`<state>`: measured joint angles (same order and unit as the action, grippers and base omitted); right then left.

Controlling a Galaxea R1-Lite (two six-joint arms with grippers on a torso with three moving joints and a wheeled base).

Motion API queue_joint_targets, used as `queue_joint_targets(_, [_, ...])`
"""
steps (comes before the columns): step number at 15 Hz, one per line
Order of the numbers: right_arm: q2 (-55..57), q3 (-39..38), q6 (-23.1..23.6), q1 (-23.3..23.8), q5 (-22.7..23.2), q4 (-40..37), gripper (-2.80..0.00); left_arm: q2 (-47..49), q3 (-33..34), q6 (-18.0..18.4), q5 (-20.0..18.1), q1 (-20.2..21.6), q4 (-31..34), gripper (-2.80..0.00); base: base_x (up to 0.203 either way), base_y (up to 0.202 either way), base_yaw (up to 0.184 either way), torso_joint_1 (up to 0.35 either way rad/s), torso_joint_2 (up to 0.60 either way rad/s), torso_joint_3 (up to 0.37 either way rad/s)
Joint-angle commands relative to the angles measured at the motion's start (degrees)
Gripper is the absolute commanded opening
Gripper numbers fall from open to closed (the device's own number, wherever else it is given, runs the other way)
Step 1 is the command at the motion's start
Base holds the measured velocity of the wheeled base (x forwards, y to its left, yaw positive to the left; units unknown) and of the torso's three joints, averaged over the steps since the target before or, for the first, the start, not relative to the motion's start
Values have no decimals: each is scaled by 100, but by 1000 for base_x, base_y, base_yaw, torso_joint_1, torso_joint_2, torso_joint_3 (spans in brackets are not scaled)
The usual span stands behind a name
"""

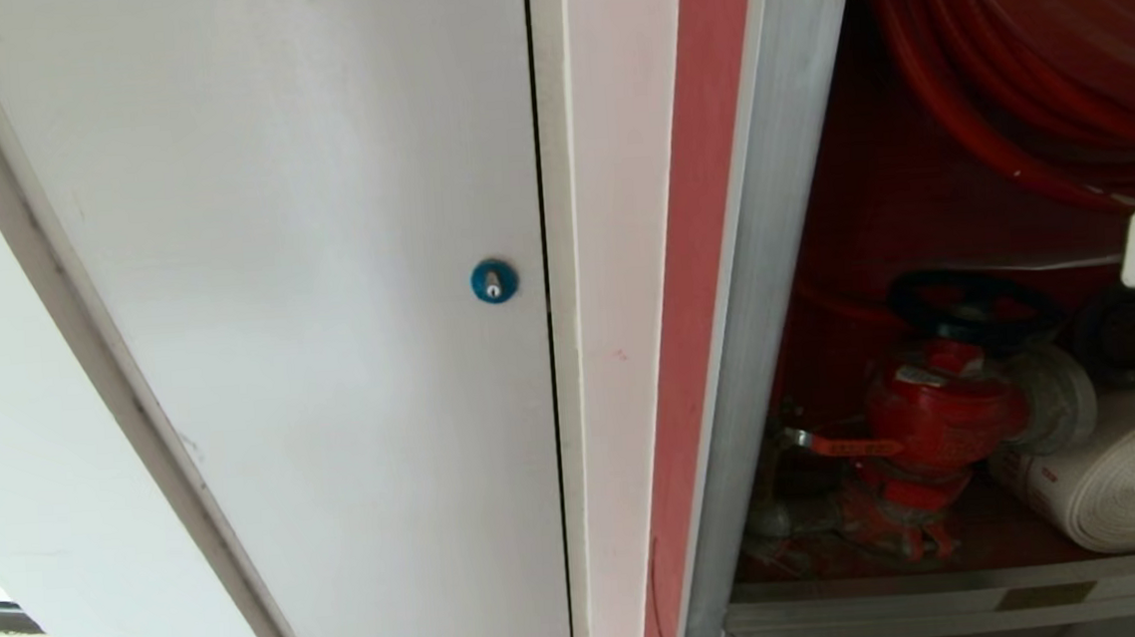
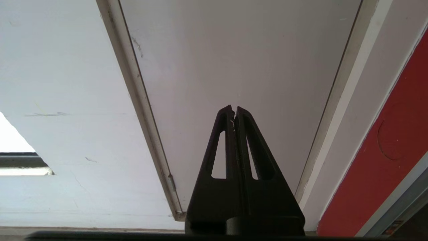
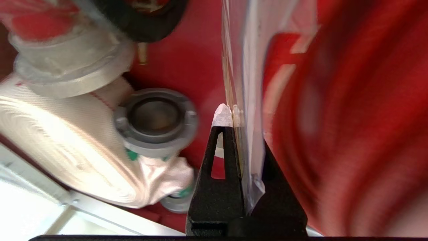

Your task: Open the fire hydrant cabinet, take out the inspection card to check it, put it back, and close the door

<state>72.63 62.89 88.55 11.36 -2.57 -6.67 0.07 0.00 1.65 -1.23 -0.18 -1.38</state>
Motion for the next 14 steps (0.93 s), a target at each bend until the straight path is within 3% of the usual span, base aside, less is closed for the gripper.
queue_joint_targets(1, [280, -3, 48, 269, 69, 163, -280, 1, 70, 2, 0, 1, -3, -280, 0, 0, 0, 0, 0, 0])
queue_joint_targets(6, [735, -380, 41, 454, 299, 1189, -280, 1, 70, 2, 0, 1, -3, -280, 0, 0, 0, 0, 0, 0])
queue_joint_targets(14, [918, -392, 70, 439, 450, 1397, -280, 1, 70, 2, 0, 1, -3, -280, 0, 0, 0, 0, 0, 0])
